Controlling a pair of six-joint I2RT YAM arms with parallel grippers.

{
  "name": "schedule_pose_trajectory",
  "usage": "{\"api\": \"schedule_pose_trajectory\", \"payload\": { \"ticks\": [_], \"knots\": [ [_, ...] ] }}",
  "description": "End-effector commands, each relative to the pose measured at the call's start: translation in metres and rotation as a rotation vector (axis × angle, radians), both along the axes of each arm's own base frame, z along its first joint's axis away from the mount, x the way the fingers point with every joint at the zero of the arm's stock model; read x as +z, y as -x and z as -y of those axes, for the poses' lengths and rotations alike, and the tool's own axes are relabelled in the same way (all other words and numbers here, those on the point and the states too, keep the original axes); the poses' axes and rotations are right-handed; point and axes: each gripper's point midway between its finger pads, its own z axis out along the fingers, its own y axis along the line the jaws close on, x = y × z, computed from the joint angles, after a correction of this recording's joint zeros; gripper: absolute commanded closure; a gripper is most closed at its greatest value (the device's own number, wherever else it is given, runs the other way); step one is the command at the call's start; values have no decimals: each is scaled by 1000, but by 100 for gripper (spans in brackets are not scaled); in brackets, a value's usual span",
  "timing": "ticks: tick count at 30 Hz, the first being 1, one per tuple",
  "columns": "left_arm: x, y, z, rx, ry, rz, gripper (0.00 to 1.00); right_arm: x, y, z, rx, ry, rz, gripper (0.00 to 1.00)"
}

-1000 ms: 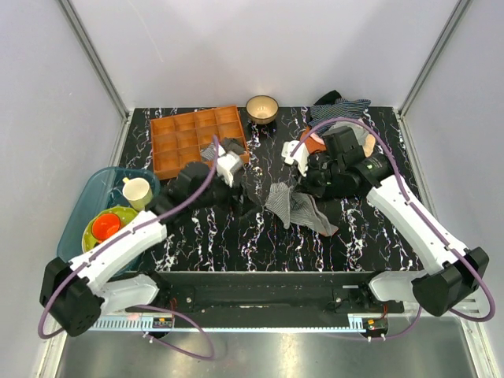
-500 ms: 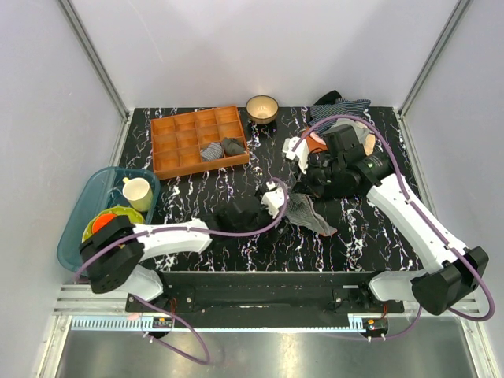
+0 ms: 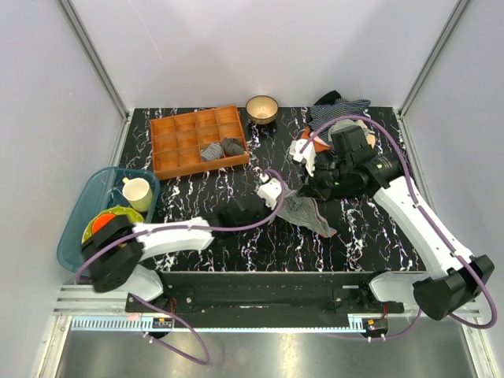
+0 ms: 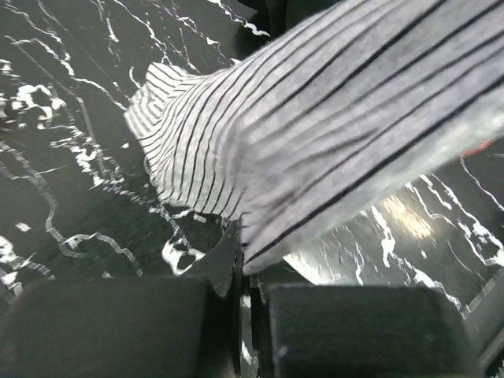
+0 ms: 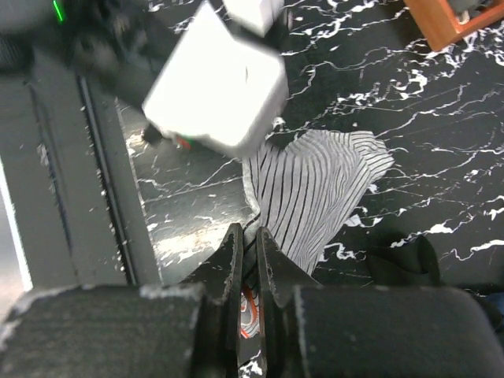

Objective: Roll the underwear
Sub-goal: Flatten out the underwear at the center of the board.

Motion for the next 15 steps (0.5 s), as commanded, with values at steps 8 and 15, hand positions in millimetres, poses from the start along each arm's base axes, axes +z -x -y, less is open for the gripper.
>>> {"api": "schedule_pose_trajectory", "payload": {
  "ticks": [8, 15],
  "knots": [
    [170, 115, -49, -391, 114, -107, 100, 64, 107, 13, 310, -148, 30, 99],
    [175, 144, -65, -471, 66, -211, 97, 92, 104, 2, 287, -232, 22, 100]
  ]
}}
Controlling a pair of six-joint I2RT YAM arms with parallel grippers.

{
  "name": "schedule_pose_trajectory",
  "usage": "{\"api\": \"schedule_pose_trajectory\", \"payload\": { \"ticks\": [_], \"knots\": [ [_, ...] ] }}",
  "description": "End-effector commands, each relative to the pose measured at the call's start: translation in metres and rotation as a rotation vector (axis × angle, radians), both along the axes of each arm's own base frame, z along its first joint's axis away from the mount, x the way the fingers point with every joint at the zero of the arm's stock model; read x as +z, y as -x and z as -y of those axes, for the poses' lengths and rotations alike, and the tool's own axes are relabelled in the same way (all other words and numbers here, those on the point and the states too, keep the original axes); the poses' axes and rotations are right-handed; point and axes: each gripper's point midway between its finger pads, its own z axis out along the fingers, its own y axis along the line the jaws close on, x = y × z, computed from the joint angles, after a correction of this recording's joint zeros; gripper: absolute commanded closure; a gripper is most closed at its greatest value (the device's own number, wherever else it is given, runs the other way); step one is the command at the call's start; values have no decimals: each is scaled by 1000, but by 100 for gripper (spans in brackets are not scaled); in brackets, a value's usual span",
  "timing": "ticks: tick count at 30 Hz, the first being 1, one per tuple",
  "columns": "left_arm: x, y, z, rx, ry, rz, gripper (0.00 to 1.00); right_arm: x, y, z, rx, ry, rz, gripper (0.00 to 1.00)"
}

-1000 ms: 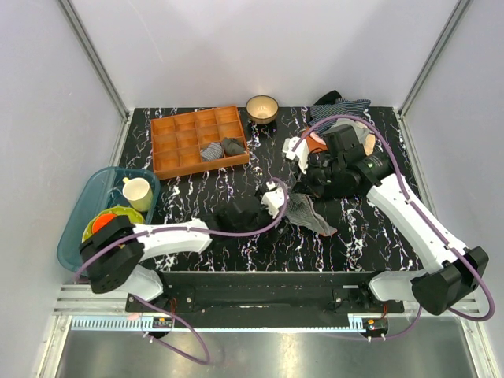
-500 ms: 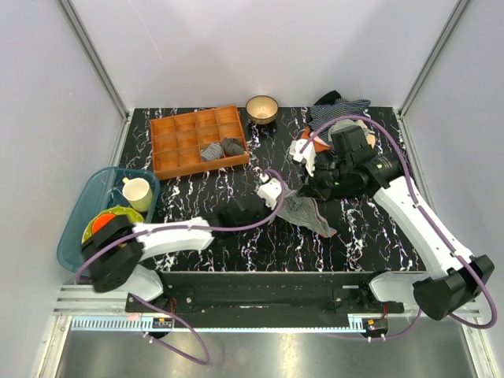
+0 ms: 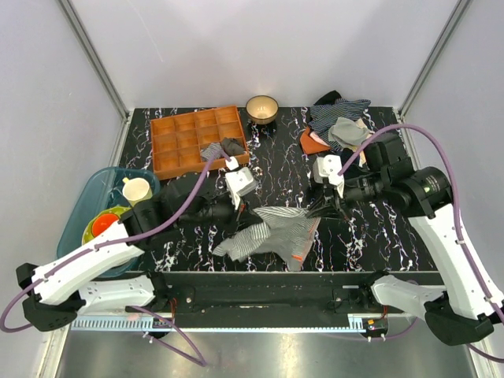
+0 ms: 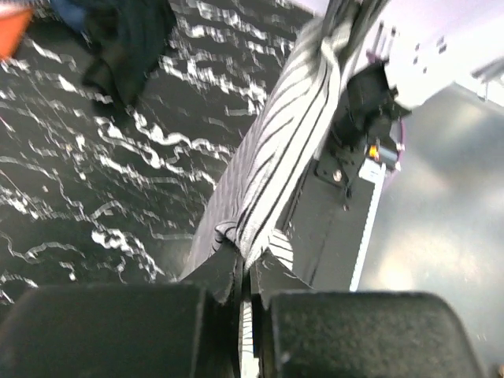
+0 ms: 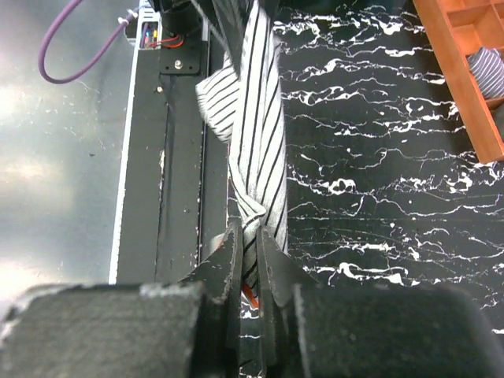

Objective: Roll the underwear
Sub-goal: Flatten out the underwear at the center of the board.

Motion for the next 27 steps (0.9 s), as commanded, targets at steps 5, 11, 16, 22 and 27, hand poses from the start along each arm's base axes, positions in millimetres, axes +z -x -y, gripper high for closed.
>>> {"api": "schedule_pose_trajectory", "payload": {
  "ticks": [5, 11, 16, 22, 27],
  "knots": [
    [-69, -26, -30, 48, -224, -150, 95, -33, -87, -14, -294, 35, -8, 100],
    [-146, -141, -59, 308, -422, -268, 87, -128, -204, -16, -565, 206, 3, 100],
    [-184, -234, -64, 475, -610, -240, 73, -178, -312, 6, -792, 347, 145, 100],
    [-161, -292, -52, 582, -563, -111, 67, -192, -339, 25, -827, 358, 120, 100],
    [-166, -254, -34, 350, -471, -88, 31, -206, -308, 6, -674, 317, 35, 98]
  ]
}}
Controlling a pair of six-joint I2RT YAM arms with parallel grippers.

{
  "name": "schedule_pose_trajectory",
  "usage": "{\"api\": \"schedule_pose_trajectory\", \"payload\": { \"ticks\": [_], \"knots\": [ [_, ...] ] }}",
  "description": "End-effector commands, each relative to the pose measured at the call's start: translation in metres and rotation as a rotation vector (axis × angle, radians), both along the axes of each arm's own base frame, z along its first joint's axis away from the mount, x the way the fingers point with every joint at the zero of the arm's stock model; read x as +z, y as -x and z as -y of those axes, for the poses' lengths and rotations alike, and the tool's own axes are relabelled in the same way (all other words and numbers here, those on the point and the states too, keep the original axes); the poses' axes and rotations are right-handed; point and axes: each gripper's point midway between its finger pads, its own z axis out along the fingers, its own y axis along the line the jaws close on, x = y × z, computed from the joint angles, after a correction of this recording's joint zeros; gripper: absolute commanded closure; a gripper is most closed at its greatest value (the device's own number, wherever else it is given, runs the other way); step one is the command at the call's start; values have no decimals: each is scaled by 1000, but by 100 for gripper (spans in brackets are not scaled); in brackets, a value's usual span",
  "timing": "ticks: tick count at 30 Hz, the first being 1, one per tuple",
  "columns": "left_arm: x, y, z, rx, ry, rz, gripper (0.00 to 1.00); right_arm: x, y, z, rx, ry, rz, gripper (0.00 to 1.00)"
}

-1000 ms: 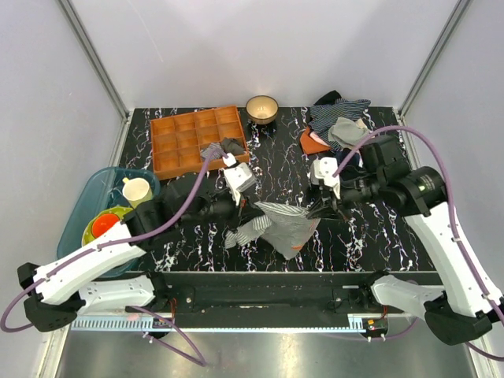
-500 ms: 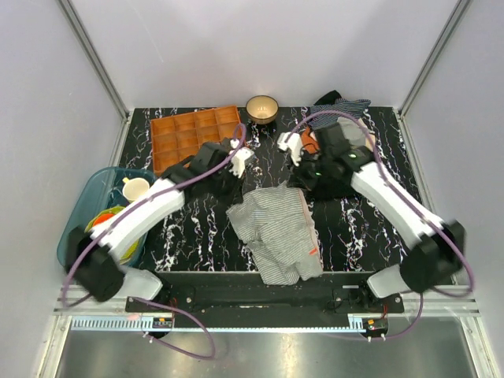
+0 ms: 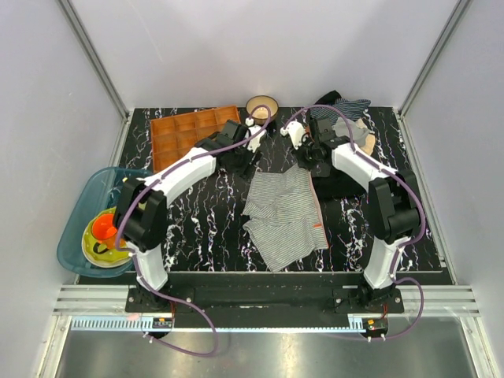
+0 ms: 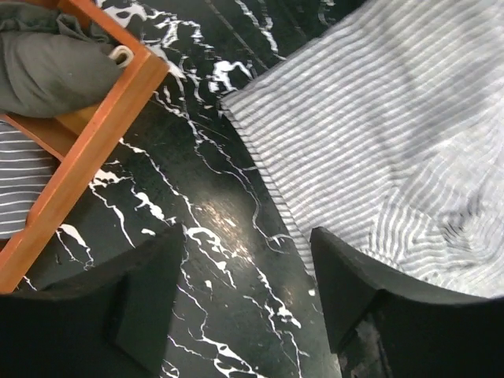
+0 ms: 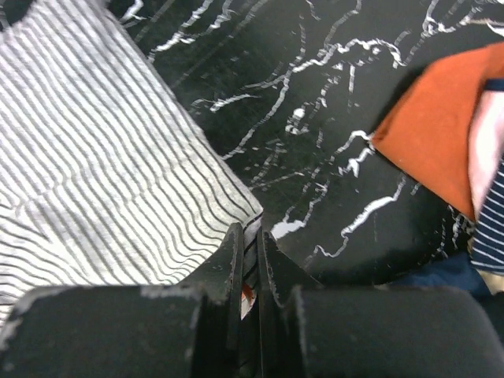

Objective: Roll the underwear
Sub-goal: Flatten out the underwear at the center of the board.

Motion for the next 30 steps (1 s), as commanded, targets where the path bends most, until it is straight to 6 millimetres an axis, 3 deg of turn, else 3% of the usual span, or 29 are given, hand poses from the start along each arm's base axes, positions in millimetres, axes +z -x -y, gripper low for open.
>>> {"api": "schedule_pose_trajectory", "payload": {
  "ticks": [1, 5, 10, 13, 19, 25, 30],
  "knots": [
    [28, 14, 14, -165, 113, 90, 30, 34, 4, -27, 105, -101, 64, 98],
    [-1, 16, 16, -170, 130, -20, 30, 26, 11, -26, 94, -126, 22, 98],
    [5, 0, 49, -226, 244, -35, 32, 29, 16, -19, 64, -208, -24, 97],
    [-4, -14, 60, -234, 260, -46, 36, 27, 17, -15, 52, -250, -53, 97],
    [-36, -36, 50, -160, 190, -52, 42, 16, 21, -18, 57, -282, -104, 97],
    [-49, -54, 39, -107, 139, -11, 46, 10, 19, -18, 60, -286, -116, 98],
    [-50, -63, 41, -102, 141, 12, 46, 10, 20, -18, 60, -295, -124, 98]
  ]
}}
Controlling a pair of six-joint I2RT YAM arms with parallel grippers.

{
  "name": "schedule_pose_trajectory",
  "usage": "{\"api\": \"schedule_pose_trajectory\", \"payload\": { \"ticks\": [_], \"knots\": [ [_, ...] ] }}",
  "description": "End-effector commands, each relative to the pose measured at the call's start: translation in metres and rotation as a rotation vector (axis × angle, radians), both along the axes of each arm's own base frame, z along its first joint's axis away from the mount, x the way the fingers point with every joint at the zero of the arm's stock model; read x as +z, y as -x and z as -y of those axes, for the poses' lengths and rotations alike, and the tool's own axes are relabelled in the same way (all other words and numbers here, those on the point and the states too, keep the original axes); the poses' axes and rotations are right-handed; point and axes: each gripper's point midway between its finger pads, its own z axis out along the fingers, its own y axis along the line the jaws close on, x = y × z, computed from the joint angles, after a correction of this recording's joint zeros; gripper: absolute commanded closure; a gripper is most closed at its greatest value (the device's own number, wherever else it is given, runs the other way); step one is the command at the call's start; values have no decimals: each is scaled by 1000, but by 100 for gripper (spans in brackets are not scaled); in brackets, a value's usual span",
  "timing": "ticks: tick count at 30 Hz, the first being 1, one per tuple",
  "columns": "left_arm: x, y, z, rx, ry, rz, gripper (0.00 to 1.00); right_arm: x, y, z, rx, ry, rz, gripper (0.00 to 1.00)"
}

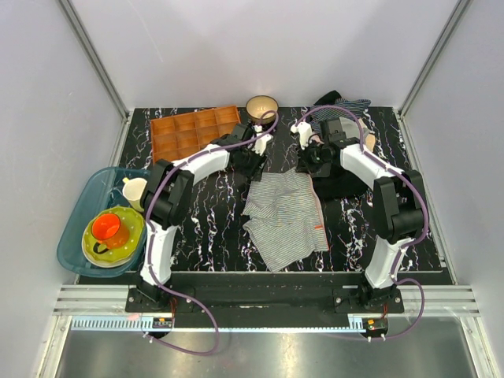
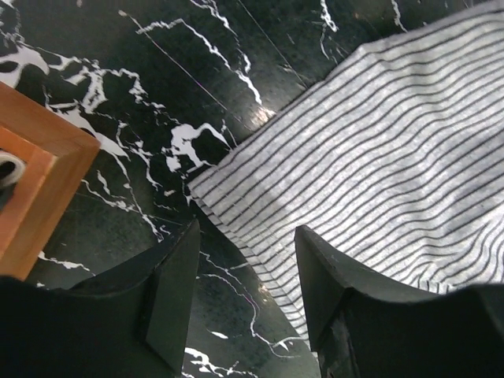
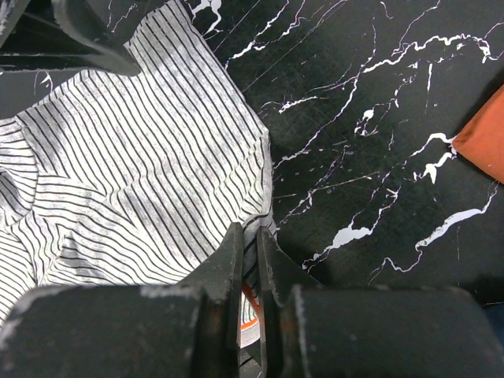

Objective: Roll the underwear
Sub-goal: Flatten out the underwear at the center of the board, then fold the underwear at the center of the board.

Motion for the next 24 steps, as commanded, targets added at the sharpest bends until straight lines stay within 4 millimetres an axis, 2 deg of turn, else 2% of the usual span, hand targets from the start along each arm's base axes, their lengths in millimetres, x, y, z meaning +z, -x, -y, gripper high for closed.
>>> {"api": "schedule_pose_trajectory", "payload": {
  "ticks": [1, 4, 8, 10, 14, 17, 19, 21, 22, 24],
  "knots": [
    [20, -35, 8, 30, 34, 114, 46, 9, -4, -6, 10, -43, 13, 98],
    [15, -39, 11, 43, 36, 88, 49, 6, -4, -6, 9, -43, 6, 98],
    [1, -33, 12, 50, 24, 19, 56, 5, -3, -6, 11, -46, 3, 98],
    [-6, -32, 10, 54, 11, 1, 56, 6, -2, -7, 14, -50, 2, 98],
    [-11, -31, 3, 68, -17, -20, 57, 5, -2, -8, 16, -53, -6, 98],
    [-12, -30, 2, 68, -27, -27, 61, 3, 0, -8, 19, -53, -13, 98],
    [-12, -29, 1, 68, -30, -31, 69, 2, 0, -8, 21, -55, -17, 98],
    [-10, -27, 3, 63, -23, -33, 80, 3, 1, -9, 25, -59, -19, 98],
    [-9, -27, 2, 64, -23, -33, 90, 3, 1, -9, 25, -60, -21, 98],
    [0, -29, 1, 75, -17, -18, 95, 6, 1, -11, 30, -69, -20, 98]
  ]
}}
